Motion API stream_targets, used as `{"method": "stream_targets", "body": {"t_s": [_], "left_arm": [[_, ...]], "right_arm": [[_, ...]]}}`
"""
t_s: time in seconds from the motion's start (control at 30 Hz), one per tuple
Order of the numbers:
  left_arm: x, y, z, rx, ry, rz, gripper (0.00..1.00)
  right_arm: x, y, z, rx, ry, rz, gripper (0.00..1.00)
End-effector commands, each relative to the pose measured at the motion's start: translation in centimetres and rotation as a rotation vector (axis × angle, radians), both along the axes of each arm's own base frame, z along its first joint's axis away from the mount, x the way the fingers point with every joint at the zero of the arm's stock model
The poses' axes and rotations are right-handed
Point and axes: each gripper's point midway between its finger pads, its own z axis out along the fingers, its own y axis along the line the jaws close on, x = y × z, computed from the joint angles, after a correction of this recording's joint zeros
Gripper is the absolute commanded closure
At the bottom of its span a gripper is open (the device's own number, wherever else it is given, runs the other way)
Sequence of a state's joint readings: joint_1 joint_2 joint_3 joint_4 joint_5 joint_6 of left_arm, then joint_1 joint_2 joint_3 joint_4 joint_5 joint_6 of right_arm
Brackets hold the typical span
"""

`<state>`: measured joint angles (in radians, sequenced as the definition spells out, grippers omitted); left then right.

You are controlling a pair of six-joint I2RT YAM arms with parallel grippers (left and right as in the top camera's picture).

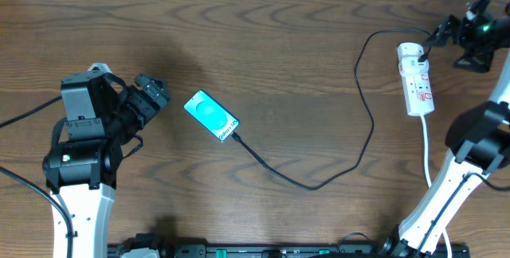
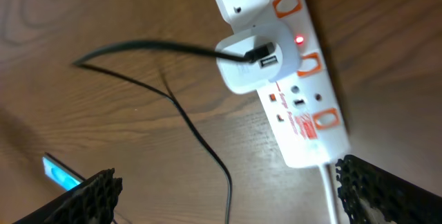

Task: Plug charger to phone and switch on socket
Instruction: 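Lift the right gripper up off the power strip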

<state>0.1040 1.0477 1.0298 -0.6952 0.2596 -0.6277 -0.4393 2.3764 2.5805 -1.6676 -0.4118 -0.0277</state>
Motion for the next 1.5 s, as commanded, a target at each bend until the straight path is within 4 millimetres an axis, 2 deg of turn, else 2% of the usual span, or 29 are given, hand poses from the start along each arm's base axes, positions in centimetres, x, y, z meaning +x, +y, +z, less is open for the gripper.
{"method": "stream_targets", "body": {"t_s": [0.0,0.1,0.27,0.4,0.5,0.6,0.73,0.8,1.07,1.47], "left_arm": [[0.3,0.3,0.9,0.027,-0.023,-0.009,0.02],[0.3,0.3,0.9,0.027,-0.023,-0.009,0.02],[0.4,0.3,1.0,0.033,-0.029,-0.014,0.02],[0.7,0.3,1.2,0.049,-0.047,-0.027,0.02],[0.9,0.3,1.5,0.053,-0.061,-0.029,0.02],[1.1,0.3,1.7,0.057,-0.074,-0.031,0.02],[1.1,0.4,1.7,0.057,-0.076,-0.031,0.02],[1.1,0.4,1.7,0.057,-0.076,-0.031,0.02],[1.1,0.4,1.7,0.057,-0.076,-0.031,0.02],[1.1,0.4,1.7,0.057,-0.074,-0.031,0.02]], "right_arm": [[-1.9,0.5,9.3,-0.128,-0.181,-0.027,0.01],[-3.7,1.0,13.6,-0.182,-0.268,-0.047,0.01],[-7.8,2.7,20.7,-0.306,-0.410,-0.090,0.01],[-10.9,5.5,24.2,-0.368,-0.485,-0.084,0.01],[-12.4,8.1,25.7,-0.387,-0.532,-0.034,0.01],[-13.0,10.2,26.3,-0.410,-0.552,0.012,0.01],[-13.0,13.2,25.9,-0.421,-0.549,0.089,0.01],[-12.9,13.6,25.6,-0.432,-0.537,0.080,0.01],[-12.6,13.7,24.8,-0.444,-0.508,0.085,0.01],[-12.5,13.7,24.7,-0.443,-0.507,0.086,0.01]]}}
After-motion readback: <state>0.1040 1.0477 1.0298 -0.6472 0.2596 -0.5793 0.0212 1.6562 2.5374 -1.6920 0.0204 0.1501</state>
